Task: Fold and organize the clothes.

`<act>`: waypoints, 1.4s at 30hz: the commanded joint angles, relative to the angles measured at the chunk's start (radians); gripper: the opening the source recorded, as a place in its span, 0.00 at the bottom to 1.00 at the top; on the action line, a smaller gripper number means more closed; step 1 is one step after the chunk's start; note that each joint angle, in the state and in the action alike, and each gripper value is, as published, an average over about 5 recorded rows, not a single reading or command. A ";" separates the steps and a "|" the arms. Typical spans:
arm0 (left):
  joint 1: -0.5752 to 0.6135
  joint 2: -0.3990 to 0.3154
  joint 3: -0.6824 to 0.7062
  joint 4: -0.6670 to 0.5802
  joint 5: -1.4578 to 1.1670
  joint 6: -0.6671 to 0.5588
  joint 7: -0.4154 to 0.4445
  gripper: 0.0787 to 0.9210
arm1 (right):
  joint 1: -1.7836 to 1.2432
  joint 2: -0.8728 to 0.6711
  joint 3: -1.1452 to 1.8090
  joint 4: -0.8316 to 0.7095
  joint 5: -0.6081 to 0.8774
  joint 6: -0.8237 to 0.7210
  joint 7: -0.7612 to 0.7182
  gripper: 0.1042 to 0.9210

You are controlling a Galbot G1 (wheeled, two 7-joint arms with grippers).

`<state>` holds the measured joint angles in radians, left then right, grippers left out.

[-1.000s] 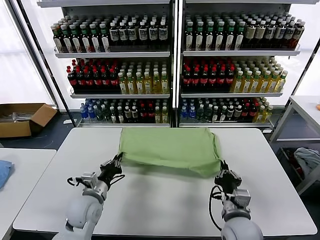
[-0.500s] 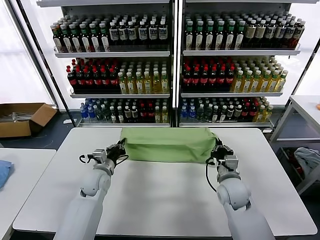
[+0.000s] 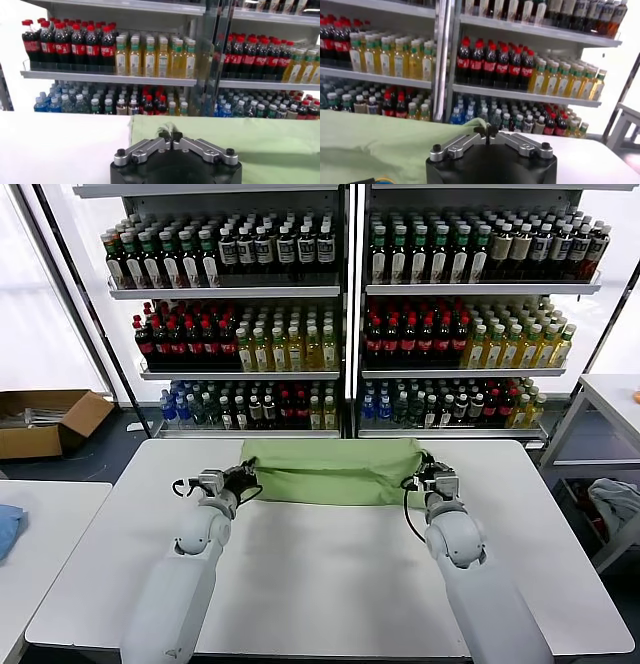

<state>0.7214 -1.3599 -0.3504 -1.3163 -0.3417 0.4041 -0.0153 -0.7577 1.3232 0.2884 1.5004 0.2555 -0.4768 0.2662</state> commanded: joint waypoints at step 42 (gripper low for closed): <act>0.174 0.074 -0.016 -0.233 0.023 0.166 -0.069 0.88 | -0.283 -0.037 0.047 0.222 0.125 -0.103 0.221 0.88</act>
<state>0.8774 -1.2888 -0.3662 -1.5411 -0.3234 0.5613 -0.0831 -0.9847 1.2970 0.3325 1.7280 0.4038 -0.5707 0.4889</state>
